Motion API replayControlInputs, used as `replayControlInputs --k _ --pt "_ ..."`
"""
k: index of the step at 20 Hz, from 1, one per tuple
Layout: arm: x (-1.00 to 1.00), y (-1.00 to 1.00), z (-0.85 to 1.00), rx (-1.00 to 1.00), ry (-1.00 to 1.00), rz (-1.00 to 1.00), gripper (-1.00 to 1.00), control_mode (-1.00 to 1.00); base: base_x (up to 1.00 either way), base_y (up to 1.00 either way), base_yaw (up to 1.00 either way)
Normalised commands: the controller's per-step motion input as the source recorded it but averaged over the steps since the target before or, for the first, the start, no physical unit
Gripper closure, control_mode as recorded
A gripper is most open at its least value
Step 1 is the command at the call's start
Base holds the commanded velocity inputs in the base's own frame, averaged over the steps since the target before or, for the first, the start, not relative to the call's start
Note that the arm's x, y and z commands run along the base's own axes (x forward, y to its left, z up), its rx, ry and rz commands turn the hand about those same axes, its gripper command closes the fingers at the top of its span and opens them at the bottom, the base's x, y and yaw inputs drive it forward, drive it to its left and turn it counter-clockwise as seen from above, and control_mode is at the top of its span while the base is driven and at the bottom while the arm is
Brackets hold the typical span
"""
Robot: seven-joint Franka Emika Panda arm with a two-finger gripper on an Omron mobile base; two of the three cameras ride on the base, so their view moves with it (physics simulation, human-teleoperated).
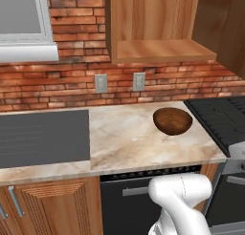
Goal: Open the cabinet and move the ladle to the pot. Then close the cabinet.
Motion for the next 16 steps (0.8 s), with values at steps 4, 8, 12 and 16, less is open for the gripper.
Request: replayControlInputs --k 4,8,12,16 --pt "-0.26 -0.49 0.22 0.00 -0.20 0.00 -1.00 -1.00 0.00 0.00 0.00" --pt "-0.32 -0.63 0.02 0.00 -0.18 0.00 -1.00 -1.00 0.00 0.00 0.00" --pt "-0.25 -0.54 0.00 0.00 -0.12 0.00 -1.00 -1.00 0.00 0.00 0.00" --pt "-0.11 -0.39 0.00 0.00 -0.13 0.00 -1.00 -1.00 0.00 0.00 0.00"
